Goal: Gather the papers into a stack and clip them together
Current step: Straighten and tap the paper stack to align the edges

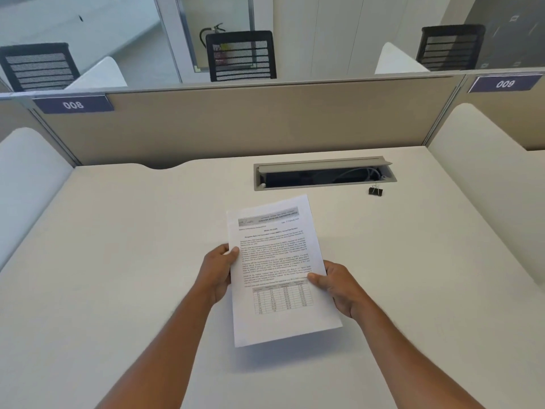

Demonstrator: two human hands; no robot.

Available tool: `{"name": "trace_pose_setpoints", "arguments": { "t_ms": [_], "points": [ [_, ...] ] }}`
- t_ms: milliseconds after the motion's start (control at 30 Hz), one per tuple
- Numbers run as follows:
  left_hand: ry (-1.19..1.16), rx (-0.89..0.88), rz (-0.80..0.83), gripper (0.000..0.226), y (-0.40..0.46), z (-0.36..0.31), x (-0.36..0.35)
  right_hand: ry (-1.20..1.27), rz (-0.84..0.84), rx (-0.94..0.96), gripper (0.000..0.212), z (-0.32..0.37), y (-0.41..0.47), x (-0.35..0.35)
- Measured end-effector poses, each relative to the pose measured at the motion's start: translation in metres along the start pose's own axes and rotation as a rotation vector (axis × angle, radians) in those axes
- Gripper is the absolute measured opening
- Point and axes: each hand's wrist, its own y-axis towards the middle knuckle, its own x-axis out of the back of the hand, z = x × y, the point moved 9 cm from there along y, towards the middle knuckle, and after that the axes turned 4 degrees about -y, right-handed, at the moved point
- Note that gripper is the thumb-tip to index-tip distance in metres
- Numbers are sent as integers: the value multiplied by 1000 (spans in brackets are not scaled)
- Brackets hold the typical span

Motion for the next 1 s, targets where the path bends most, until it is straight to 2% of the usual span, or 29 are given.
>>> {"name": "trace_pose_setpoints", "arguments": {
  "t_ms": [133,567,767,1000],
  "points": [
    [28,-30,-61,21,10,-13,-8,-2,18,7,27,-2,0,2],
    [44,-44,-126,18,21,-8,-41,-89,-75,-4,25,-5,6,33],
    [32,-66,-171,12,31,-18,-48,-105,-63,-31,26,-6,10,41],
    [-19,-62,-210,16,42,-14,-53,-165,-32,-100,21,-5,24,56]
  ]
}}
